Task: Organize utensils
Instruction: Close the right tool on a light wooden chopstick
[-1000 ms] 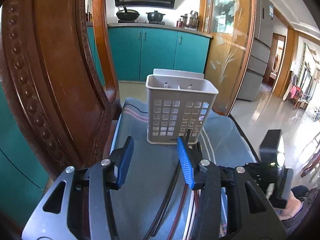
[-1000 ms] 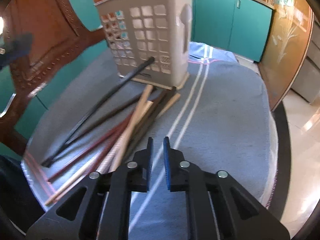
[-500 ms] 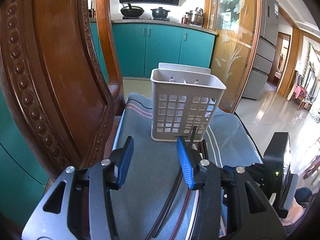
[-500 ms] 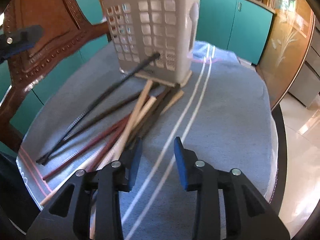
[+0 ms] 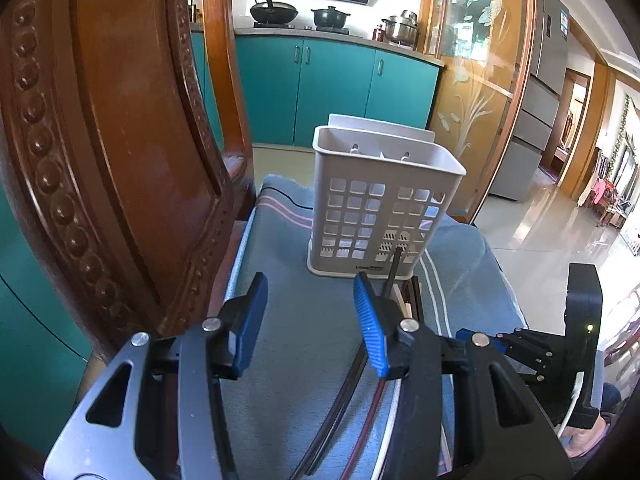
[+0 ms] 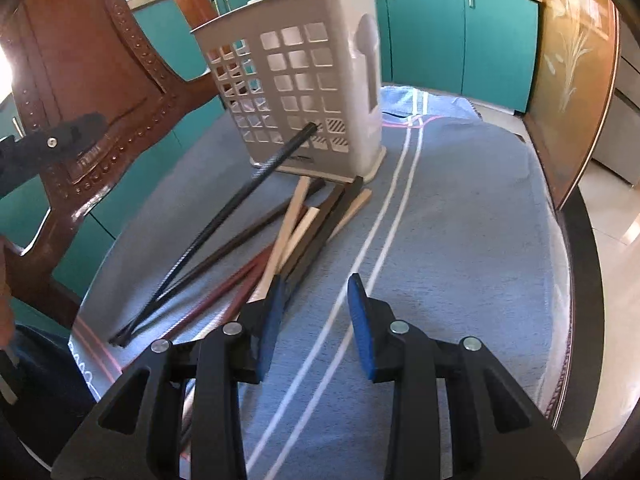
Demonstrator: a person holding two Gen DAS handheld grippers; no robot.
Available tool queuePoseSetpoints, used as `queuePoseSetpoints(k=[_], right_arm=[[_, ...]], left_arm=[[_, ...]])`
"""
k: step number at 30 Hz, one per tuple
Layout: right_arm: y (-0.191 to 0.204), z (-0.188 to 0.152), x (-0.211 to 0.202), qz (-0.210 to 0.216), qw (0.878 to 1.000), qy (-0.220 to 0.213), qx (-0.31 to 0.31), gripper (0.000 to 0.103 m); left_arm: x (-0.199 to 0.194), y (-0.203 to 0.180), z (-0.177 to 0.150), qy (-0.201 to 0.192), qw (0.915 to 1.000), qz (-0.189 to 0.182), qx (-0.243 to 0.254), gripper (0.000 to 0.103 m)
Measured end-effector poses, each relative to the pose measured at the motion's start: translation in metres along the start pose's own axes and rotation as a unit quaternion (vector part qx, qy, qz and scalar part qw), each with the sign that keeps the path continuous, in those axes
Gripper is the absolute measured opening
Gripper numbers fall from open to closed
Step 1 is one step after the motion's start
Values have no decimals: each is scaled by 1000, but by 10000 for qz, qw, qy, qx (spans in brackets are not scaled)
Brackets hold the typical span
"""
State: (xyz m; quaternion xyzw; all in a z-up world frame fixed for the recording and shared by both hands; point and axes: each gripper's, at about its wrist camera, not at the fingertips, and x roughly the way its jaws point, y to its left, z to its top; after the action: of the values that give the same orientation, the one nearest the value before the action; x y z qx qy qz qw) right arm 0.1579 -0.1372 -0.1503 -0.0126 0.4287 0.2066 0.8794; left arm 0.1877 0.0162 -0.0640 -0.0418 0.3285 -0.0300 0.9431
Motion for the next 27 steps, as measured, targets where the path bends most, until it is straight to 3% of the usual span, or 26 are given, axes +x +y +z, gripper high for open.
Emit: queuePoseSetpoints(k=[5,9,11,12,16,27], right_arm=[[21,0,-2,213,9995,40,-218,34],[33,-4,14,-99,9986,367,-363,34],[34,-3,14,23,9988,386,-284,23],[34,-2,13,34,9990,377,-244,13],[24,-3,10,132,9992,389,22,7],[-25,-1,4,-499,9961,352,634,6]], left_arm=[[6,-4,-3,89,9999,51,71,45],[10,-2,-4,150,9998,126,28,45],[11,-1,-5,171,9997,154,27,45],[11,-1,-5,179,9997,159,29,45],[15,1,-7,248,9995,186,35,45],[21,-5,-12,371,9990,190,155,45]])
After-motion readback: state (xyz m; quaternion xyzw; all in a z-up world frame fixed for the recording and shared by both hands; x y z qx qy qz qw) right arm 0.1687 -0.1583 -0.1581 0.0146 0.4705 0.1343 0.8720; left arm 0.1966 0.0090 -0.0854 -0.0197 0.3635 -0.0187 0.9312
